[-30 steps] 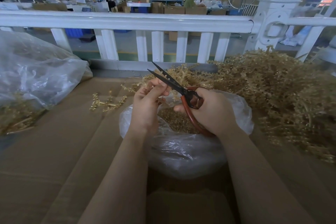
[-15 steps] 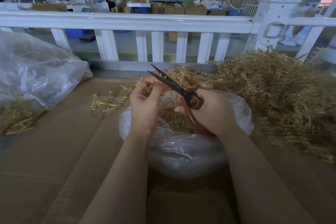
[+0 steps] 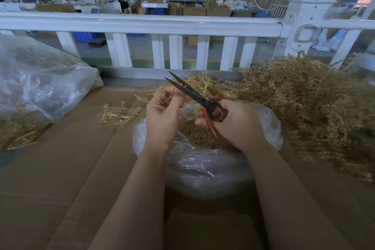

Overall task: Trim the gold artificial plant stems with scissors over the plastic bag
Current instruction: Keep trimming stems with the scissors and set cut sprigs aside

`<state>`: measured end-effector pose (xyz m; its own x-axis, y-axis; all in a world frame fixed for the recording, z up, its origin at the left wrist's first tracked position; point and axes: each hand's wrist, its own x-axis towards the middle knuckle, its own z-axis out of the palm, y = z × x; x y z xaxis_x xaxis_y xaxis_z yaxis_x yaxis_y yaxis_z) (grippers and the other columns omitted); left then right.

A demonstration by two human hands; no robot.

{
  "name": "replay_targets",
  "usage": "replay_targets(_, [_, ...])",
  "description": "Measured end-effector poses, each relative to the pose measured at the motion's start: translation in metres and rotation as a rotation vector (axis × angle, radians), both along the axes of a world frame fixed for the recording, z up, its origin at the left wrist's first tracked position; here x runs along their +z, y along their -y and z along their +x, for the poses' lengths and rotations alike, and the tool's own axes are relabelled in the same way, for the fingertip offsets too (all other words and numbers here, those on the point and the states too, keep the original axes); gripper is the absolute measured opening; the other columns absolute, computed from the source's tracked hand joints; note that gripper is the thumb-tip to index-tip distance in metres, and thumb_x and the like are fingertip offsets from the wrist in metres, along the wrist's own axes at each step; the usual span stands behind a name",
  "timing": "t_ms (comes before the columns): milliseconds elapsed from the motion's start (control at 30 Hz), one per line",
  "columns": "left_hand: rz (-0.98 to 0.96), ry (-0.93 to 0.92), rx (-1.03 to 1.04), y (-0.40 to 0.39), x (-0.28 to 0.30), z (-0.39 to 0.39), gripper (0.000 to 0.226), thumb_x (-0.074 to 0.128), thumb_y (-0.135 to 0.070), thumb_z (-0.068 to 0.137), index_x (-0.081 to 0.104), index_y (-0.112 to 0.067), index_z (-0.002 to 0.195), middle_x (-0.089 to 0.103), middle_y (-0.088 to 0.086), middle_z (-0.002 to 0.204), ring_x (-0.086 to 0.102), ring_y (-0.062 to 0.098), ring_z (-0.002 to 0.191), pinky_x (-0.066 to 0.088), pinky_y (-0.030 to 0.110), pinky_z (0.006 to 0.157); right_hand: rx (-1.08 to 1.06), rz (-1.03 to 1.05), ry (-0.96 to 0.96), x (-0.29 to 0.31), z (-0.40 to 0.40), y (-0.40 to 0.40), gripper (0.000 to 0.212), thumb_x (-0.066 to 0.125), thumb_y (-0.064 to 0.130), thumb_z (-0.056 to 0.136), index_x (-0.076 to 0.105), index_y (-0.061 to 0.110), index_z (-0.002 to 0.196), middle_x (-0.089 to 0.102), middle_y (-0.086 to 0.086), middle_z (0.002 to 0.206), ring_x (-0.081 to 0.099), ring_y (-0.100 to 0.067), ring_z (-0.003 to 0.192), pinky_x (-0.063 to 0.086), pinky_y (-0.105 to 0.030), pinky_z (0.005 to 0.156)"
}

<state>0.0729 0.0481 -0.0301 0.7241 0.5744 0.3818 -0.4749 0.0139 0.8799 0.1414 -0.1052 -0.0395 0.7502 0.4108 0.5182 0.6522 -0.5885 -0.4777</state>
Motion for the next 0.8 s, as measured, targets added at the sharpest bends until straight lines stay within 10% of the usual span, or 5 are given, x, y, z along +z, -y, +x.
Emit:
replay_targets(267, [0.132, -0.057, 0.047, 0.0007, -0.0024, 0.0010, 0.014, 0.063, -0.009, 0.094, 0.067, 0.005, 0.096, 0.064, 0.028, 0.092, 0.057, 0.024, 0.081, 0.053, 0.048, 0.087, -0.011, -0.016, 0.043, 0.0019, -0.0023, 0.0004, 0.057, 0.042, 0.100, 0.061, 0.053, 0.049, 0.083, 0.057, 0.024, 0.061, 0.052, 0.008, 0.058, 0.030, -0.015, 0.049])
replay_targets(533, [0.120, -0.030, 0.014, -0.0001, -0.0038, 0.0024, 0.010, 0.061, -0.006, 0.096, 0.067, 0.001, 0.096, 0.065, 0.005, 0.084, 0.059, 0.010, 0.077, 0.051, 0.018, 0.074, 0.030, 0.014, -0.001, 0.0025, -0.0017, 0.0002, 0.052, 0.047, 0.099, 0.059, 0.049, 0.049, 0.072, 0.059, 0.022, 0.061, 0.055, 0.008, 0.060, 0.030, -0.011, 0.051])
replay_targets(800, [0.121, 0.002, -0.020, -0.0008, -0.0055, 0.0032, 0.011, 0.057, -0.003, 0.095, 0.067, -0.007, 0.092, 0.063, 0.006, 0.085, 0.058, 0.012, 0.079, 0.051, 0.020, 0.076, 0.039, 0.030, -0.059, 0.0024, -0.0011, -0.0014, 0.056, 0.051, 0.096, 0.057, 0.056, 0.045, 0.078, 0.064, 0.022, 0.069, 0.059, 0.007, 0.066, 0.038, -0.017, 0.054])
